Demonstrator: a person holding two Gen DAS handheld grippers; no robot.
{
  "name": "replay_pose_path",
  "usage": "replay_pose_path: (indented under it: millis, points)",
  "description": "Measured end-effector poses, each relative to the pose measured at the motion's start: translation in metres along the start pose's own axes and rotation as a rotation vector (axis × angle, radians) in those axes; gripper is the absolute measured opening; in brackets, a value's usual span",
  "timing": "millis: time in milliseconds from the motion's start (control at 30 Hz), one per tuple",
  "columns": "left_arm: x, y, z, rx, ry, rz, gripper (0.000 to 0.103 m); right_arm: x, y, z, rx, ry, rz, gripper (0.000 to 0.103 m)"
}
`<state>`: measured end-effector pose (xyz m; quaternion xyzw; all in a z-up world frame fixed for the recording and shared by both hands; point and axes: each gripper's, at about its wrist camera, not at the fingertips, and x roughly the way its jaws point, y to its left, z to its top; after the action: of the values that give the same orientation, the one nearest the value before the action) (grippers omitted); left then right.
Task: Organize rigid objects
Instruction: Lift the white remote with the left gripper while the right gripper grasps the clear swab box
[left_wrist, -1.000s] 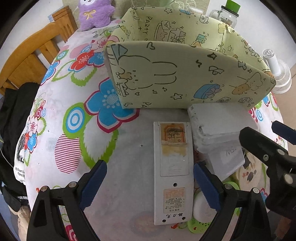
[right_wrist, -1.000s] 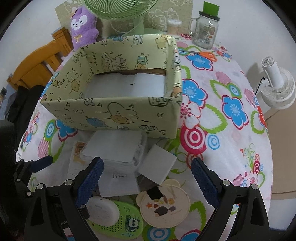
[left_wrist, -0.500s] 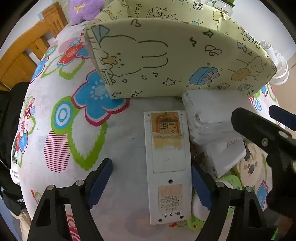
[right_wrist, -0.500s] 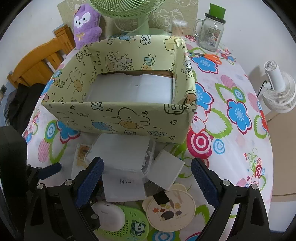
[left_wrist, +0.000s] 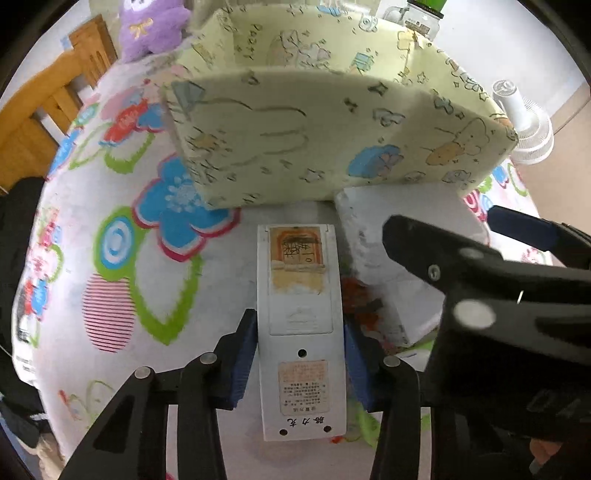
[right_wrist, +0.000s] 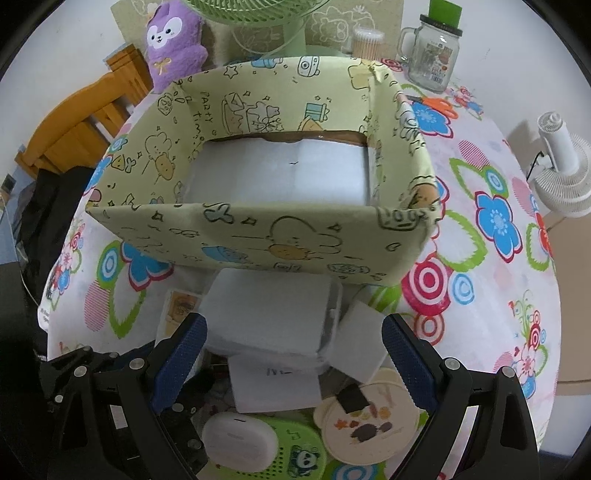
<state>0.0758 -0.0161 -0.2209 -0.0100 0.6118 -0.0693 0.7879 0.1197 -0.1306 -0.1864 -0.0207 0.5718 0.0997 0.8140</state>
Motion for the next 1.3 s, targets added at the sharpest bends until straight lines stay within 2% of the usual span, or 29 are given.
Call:
replay_pose_path:
  millis: [100,200,300,500,600,833,933,967,1067,1100,1233,1300]
  points:
    - [-0.002,0.011,0.001,-0.009,-0.002,0.009,0.046,0.001,0.007,0.0,-0.016,-0.002,-0.023,0.102]
    - [-0.003,0.024,0.002,-0.025,0.007,-0.014,0.046,0.004,0.013,0.001,-0.018,-0.006,-0.039,0.103]
    - [-0.004,0.028,0.004,0.007,-0.005,0.027,0.046,0.006,0.018,0.001,-0.013,-0.005,-0.056,0.103]
    - [-0.001,0.046,0.012,-0.002,0.002,0.025,0.046,0.015,0.028,0.005,0.0,0.013,-0.064,0.103]
    - [0.004,0.047,0.02,0.001,0.008,0.018,0.046,0.021,0.032,0.006,0.006,0.025,-0.073,0.103]
    - [0.012,0.041,0.018,0.005,0.027,0.016,0.046,0.039,0.037,0.008,0.011,0.053,-0.126,0.103]
    - [0.014,0.04,0.015,0.007,0.027,0.01,0.046,0.04,0.039,0.007,0.0,0.032,-0.142,0.103]
    - [0.014,0.041,0.016,0.007,0.028,0.008,0.046,0.039,0.039,0.007,0.005,0.029,-0.139,0.1]
    - [0.016,0.039,0.014,0.008,0.028,0.01,0.046,0.037,0.037,0.008,0.027,0.023,-0.097,0.075]
    - [0.011,0.039,0.013,0.006,0.028,0.009,0.046,0.037,0.037,0.008,0.03,0.028,-0.08,0.07]
    - [0.008,0.039,0.014,-0.005,0.022,-0.001,0.046,0.032,0.042,0.008,0.003,0.011,-0.085,0.058]
    - [0.005,0.039,0.013,-0.007,0.014,-0.011,0.045,0.029,0.04,0.008,0.009,0.007,-0.059,0.04]
